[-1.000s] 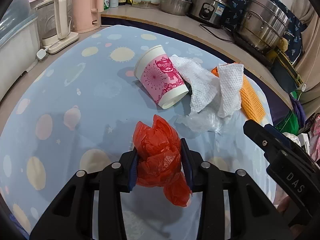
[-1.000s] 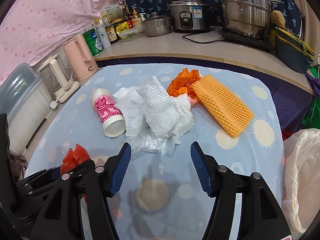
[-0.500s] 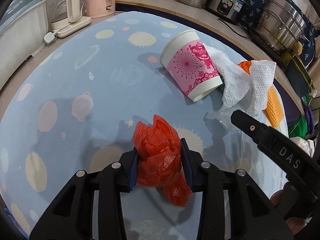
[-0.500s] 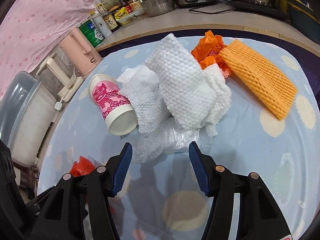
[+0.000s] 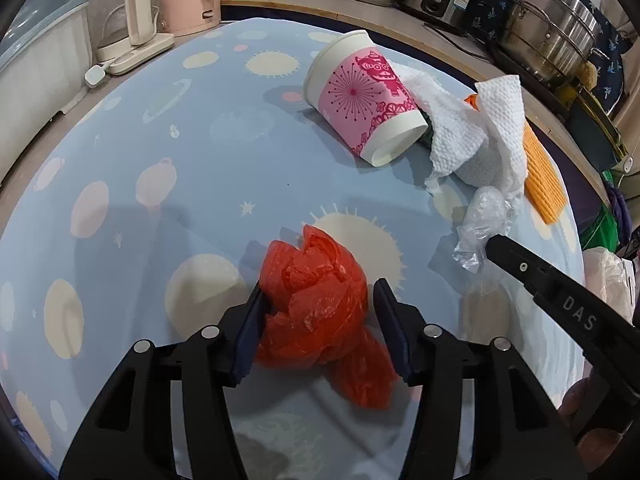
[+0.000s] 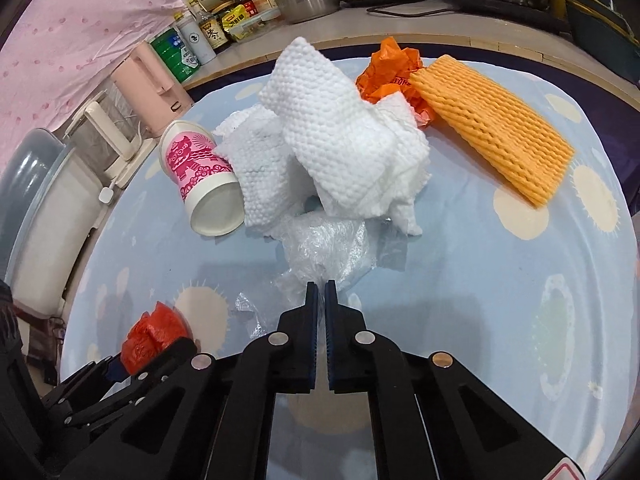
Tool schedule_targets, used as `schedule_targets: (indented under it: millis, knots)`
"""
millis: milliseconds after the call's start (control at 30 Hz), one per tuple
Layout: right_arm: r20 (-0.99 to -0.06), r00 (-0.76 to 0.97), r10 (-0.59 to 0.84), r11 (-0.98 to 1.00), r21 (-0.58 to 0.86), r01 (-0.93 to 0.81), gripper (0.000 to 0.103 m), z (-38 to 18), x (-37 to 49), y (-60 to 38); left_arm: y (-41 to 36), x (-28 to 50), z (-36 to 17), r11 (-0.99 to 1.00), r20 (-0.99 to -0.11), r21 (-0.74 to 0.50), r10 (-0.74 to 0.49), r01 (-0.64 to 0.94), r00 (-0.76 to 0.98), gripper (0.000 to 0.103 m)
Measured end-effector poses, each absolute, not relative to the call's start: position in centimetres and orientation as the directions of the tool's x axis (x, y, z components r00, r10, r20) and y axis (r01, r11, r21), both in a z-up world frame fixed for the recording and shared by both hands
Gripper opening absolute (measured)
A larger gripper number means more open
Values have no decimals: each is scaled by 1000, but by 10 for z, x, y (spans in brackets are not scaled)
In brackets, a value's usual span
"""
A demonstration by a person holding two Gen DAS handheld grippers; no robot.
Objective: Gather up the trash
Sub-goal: 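Grasp the clear plastic wrap with the right tool while the left holds the red bag, then carry the red bag and clear wrap over the white bin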
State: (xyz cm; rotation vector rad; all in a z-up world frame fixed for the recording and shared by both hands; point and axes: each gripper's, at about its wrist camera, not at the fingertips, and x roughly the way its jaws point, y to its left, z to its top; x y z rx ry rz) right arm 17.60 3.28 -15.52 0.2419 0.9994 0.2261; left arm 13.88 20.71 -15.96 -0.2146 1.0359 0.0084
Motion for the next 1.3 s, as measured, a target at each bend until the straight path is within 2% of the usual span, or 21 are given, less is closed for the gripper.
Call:
schedule_targets:
  millis: [133,467,600,700,1300]
  knots:
    - [-790,533,302,948,307,-83,3,-143,149,19,205,127,-160,978,-856,-181,-103,-107,507,56]
    - [-752,603,266,954,293,-55,3,-105,92,-18,202,109,-160,976,-859,-189,-110,-110,500,56]
    - [-737,627,253,954,299,-33,3,-92,78,-35,194,104,-159,981,-870,-177,-118,-80,479,37]
    - [-726,646,235,956,292,-19,3,-86,68,-45,182,99,-152,986,-869,-161,-118,-50,480,30]
    - [-632,771,74,945,292,148,3,-42,7,-146,64,65,-74,966,-804,-137,-237,219,546,27]
